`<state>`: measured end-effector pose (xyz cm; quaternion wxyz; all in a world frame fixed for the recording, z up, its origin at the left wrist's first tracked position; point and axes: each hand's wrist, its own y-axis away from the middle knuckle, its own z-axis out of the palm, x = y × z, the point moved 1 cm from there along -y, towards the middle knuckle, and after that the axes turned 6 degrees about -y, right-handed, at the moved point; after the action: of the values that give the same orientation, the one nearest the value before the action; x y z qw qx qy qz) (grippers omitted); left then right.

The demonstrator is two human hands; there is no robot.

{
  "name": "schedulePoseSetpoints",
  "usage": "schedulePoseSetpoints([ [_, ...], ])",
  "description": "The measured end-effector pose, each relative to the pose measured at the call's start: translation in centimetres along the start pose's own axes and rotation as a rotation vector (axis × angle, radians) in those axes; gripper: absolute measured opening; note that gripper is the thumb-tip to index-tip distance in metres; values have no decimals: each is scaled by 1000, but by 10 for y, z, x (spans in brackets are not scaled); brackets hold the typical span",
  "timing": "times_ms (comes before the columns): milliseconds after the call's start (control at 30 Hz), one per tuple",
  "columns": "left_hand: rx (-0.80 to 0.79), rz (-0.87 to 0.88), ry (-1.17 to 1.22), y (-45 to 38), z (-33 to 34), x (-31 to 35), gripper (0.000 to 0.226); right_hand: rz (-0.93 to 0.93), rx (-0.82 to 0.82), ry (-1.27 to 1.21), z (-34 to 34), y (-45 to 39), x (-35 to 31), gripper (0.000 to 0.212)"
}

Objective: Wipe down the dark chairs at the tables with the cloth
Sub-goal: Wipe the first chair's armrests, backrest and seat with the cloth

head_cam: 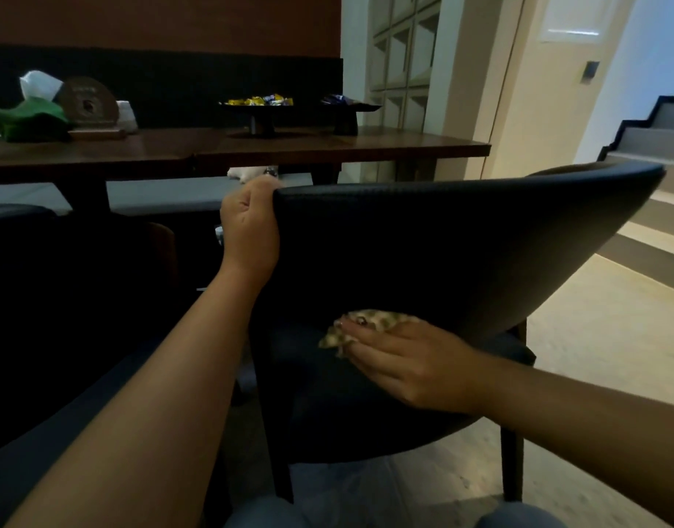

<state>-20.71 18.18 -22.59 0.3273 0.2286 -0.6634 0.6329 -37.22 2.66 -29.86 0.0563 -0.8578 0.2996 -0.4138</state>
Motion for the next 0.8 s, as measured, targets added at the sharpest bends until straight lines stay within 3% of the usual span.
schedulePoseSetpoints([
  [67, -12, -18, -17, 0, -1, 1, 38, 18, 40, -45, -7, 3, 8, 21],
  [200, -6, -30, -37, 1, -1, 4, 35, 197, 369, 22, -50, 3, 48, 31],
  [300, 20, -59, -25, 4, 2, 9, 31, 295, 492, 71, -51, 7, 53, 37],
  [367, 60, -70, -30, 6, 5, 10, 34, 247, 434, 29, -28, 14, 32, 31],
  [500, 75, -74, -98, 5, 4, 13, 36, 52, 113, -61, 2, 30, 4, 18],
  [567, 36, -79, -135, 4, 1, 17, 37, 53, 148, -113, -5, 32, 11, 18],
  [733, -134, 184, -374, 6, 1, 44, 52, 299, 522, 47, -56, 31, 61, 35],
  [800, -245, 334, -464, 12, 19, 65, 51, 371, 585, 58, -56, 30, 64, 38],
])
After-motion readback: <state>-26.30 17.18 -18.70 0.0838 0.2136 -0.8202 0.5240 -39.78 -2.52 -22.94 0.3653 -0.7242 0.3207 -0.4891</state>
